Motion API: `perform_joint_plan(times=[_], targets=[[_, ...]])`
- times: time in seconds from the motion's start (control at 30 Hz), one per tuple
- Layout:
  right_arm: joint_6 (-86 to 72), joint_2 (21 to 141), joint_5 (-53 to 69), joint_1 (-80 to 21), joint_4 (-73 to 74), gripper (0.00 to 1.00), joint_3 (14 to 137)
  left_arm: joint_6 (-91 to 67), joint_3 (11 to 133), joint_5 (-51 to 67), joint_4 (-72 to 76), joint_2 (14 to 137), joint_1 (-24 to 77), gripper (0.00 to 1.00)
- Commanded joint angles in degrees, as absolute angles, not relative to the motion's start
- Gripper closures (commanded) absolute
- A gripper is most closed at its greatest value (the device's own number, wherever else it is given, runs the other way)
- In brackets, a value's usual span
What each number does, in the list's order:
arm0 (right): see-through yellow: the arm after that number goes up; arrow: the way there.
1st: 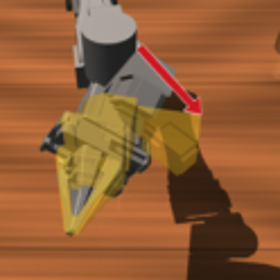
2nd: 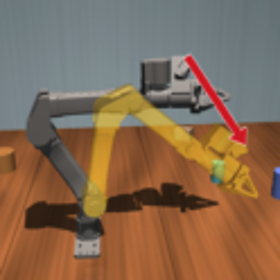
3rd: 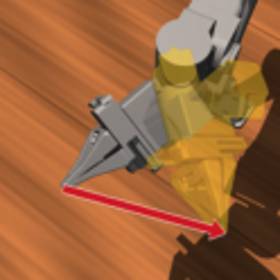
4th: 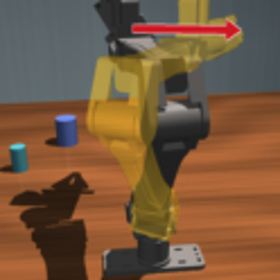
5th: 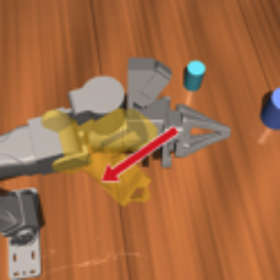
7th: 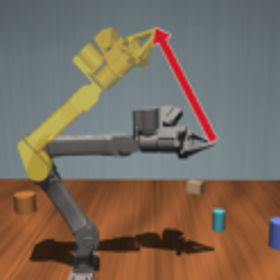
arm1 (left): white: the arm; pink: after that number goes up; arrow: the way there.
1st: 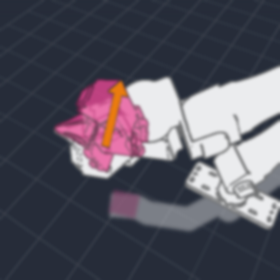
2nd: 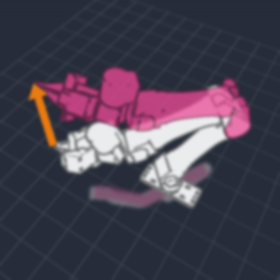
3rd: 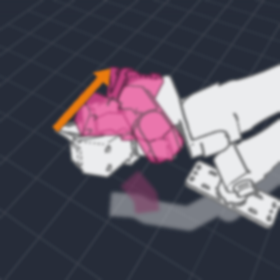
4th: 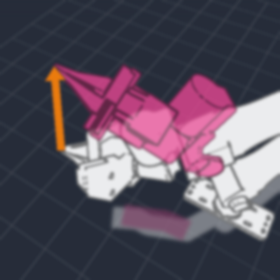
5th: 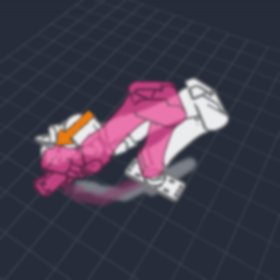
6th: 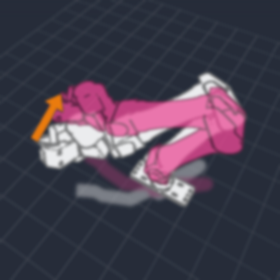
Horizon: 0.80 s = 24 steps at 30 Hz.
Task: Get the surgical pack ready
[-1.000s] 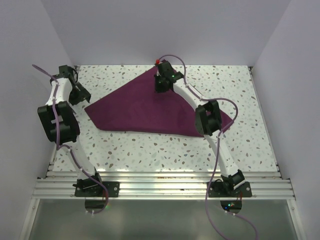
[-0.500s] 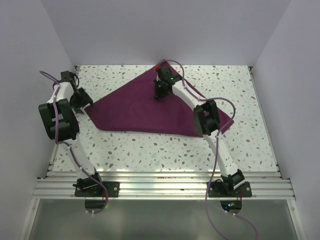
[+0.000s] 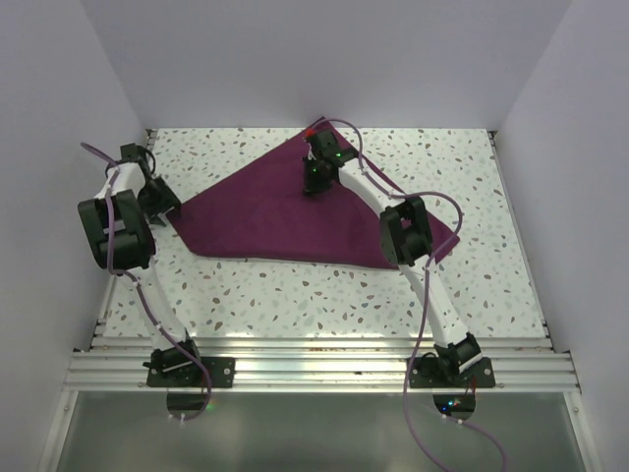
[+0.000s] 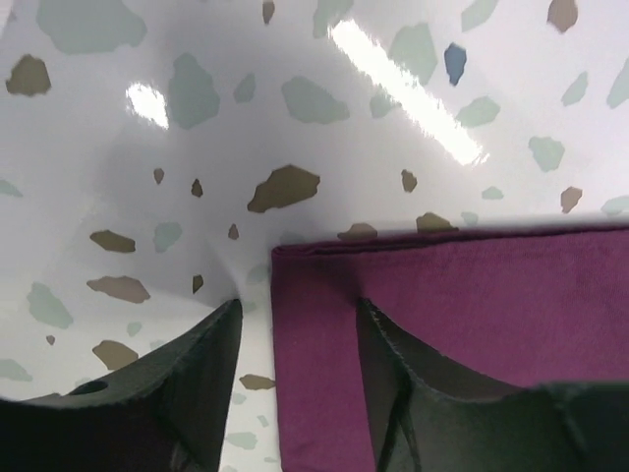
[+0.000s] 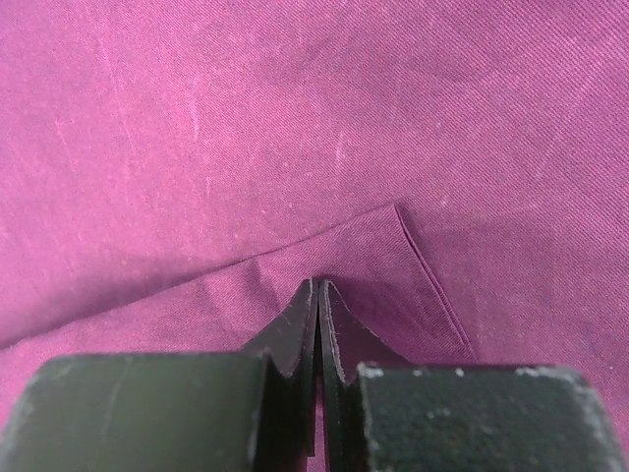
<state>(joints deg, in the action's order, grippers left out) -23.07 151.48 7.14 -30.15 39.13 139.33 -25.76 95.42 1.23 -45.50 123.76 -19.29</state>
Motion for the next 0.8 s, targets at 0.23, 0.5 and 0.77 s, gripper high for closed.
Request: perform_joint_plan(times=[0.23, 0.5, 0.77], targets=[[-23.38, 153.1, 8.35, -30.15, 40.6, 1.0, 142.2, -23.2, 98.43, 4.39, -41.74, 129.2, -20.21, 0.78], [-27.06, 147.07, 6.77, -30.15, 39.3, 1.0, 143.26, -22.94, 95.81, 4.92, -41.22, 124.2, -20.21, 1.0], [-28.83, 140.19, 3.52, -31.46, 37.44, 1.0, 146.34, -22.06, 93.34, 3.78, -41.48, 120.15, -20.21, 1.0]])
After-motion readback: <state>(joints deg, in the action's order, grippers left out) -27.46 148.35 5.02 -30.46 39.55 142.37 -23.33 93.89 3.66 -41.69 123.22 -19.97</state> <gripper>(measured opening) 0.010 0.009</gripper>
